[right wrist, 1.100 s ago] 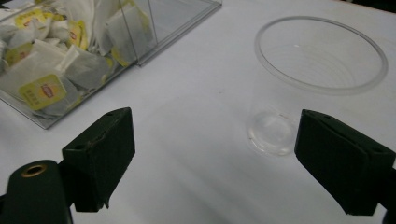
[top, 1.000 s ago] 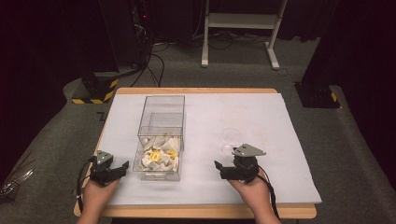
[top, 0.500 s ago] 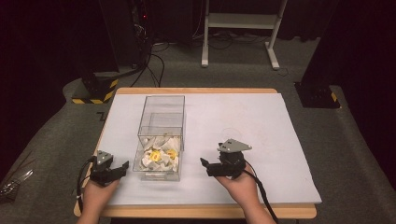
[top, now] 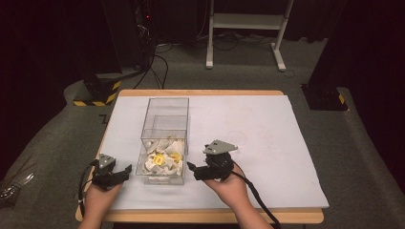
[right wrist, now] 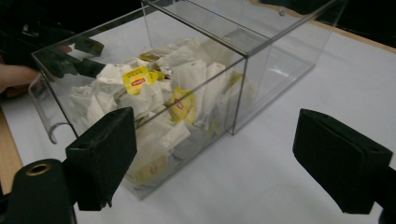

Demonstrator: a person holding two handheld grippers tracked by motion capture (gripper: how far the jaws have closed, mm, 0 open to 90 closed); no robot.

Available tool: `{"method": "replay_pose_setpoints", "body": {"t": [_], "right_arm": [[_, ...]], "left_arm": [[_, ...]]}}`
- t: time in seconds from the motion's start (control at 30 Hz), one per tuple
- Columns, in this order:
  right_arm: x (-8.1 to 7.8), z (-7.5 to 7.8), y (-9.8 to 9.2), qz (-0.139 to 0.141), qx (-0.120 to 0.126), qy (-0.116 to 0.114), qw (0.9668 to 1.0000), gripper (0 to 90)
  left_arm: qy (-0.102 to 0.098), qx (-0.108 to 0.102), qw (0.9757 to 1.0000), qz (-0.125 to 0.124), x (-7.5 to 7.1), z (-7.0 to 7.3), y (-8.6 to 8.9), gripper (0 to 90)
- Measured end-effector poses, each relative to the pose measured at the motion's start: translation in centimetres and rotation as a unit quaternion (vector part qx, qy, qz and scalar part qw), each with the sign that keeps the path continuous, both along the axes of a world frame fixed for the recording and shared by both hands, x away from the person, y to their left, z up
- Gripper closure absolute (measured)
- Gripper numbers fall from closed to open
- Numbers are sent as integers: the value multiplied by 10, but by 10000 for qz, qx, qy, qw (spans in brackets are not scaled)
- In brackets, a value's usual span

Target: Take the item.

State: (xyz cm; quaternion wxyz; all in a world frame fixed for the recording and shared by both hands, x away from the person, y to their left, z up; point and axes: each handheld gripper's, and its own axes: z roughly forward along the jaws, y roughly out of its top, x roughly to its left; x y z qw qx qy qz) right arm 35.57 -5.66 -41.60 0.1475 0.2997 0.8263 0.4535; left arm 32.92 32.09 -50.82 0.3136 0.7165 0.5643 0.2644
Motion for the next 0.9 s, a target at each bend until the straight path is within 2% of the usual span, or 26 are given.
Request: {"method": "replay_pose_setpoints", "body": {"t": [0.47,0.67,0.9], "right_arm": [[-3,5,39,434,133,106,9989,142],[-4,4,57,593,64,130,9981,144],[-2,0,75,762,-47,321,9966,145]], "left_arm": [[-1,-1,10000,-2,0,0,0,299],[-2,-4,10000,-1,0,0,0,299],[0,-9,10000,-2,0,0,0,299]]}}
